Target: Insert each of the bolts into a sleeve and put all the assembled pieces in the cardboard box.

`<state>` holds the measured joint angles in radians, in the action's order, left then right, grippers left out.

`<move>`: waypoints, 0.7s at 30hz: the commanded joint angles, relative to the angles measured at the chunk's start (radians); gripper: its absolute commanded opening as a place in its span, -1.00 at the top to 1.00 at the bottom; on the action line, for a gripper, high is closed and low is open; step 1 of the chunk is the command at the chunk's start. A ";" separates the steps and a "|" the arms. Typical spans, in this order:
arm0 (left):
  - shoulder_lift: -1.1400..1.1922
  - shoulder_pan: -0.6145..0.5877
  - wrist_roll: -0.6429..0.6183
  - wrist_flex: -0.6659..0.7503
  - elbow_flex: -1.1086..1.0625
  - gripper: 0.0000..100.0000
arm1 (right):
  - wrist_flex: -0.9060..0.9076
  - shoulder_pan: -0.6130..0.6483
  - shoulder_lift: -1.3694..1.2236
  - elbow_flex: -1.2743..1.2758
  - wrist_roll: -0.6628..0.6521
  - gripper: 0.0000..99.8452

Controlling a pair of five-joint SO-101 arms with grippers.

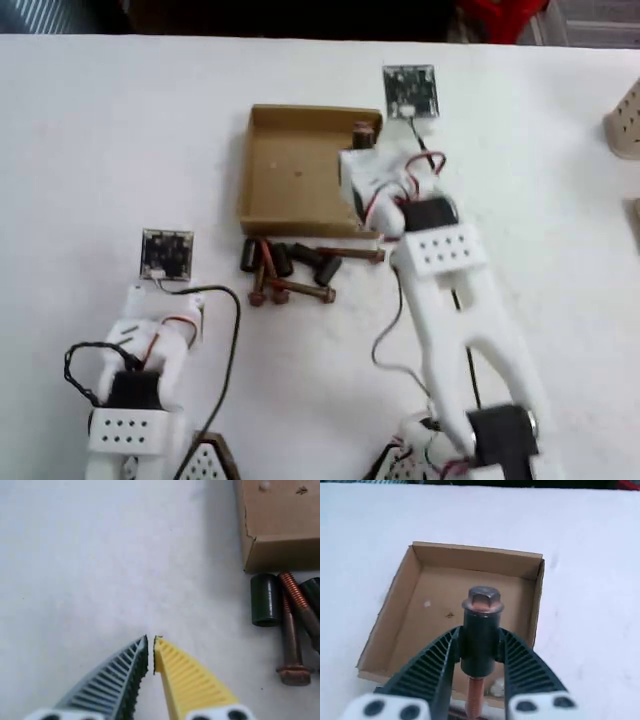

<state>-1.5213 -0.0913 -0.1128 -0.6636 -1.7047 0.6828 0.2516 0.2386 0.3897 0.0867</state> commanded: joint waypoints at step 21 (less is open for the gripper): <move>-0.008 -0.012 0.011 0.038 0.005 0.89 | 0.133 -0.048 -0.694 -0.595 -0.123 0.96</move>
<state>-1.5213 -0.0913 -0.1128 -0.6636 -1.7047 0.8132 0.2102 -0.4703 -0.1412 -0.0176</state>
